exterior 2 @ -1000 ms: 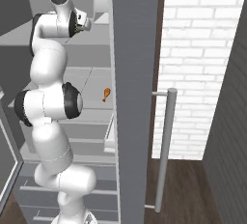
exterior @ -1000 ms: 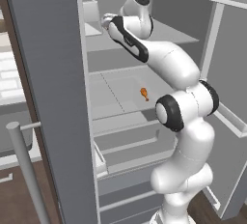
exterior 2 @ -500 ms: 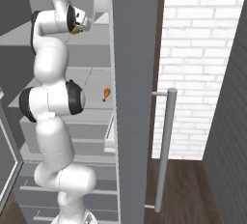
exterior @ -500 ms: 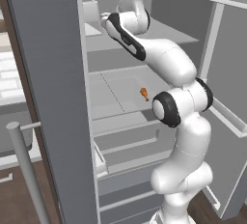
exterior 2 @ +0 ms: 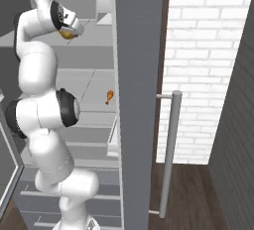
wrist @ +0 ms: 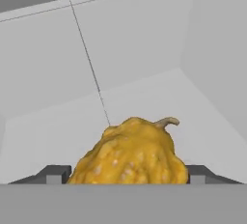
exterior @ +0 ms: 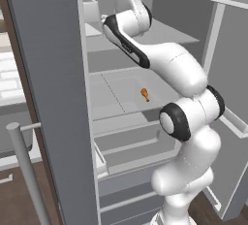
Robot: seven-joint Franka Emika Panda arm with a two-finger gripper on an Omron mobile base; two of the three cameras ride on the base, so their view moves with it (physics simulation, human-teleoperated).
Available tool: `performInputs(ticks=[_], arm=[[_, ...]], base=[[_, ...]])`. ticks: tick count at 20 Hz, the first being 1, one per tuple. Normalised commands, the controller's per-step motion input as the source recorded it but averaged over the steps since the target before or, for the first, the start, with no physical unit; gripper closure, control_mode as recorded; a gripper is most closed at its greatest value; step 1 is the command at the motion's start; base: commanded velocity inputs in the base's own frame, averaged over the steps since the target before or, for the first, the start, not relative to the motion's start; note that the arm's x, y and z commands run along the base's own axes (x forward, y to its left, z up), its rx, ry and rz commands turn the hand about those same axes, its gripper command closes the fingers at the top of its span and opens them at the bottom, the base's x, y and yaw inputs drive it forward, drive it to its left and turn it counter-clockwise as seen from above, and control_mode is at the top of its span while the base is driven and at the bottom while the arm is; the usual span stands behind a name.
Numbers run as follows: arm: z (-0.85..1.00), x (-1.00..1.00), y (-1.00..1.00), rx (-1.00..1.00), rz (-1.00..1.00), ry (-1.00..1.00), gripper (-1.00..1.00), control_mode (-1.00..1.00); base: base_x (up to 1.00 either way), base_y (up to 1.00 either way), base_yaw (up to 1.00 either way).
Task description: Place one squash and one chicken drumstick in each tupperware on the nearby counter, to pack two identical lunches.
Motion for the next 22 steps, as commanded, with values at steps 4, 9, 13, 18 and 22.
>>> performInputs(ticks=[4,9,13,18,22], arm=[[-0.02,-1.00,-0.18,0.00,-0.01,-0.09,1.00,-1.00],[0.00,-1.00,-0.33,0.02,0.00,0.00,1.00,-1.00],[0.00,-1.00,-0.29,0.00,0.00,0.01,1.00,-1.00],[-0.27,-1.00,-0.36,0.00,0.13,0.06,1.00,-1.00],[-0.47,-1.00,-0.44,0.00,0.34,0.03,1.00,-1.00]], base=[[0.00,0.00,0.00],[0.00,0.00,0.00],[0.00,0.00,0.00],[0.00,0.00,0.00],[0.00,0.00,0.00]])
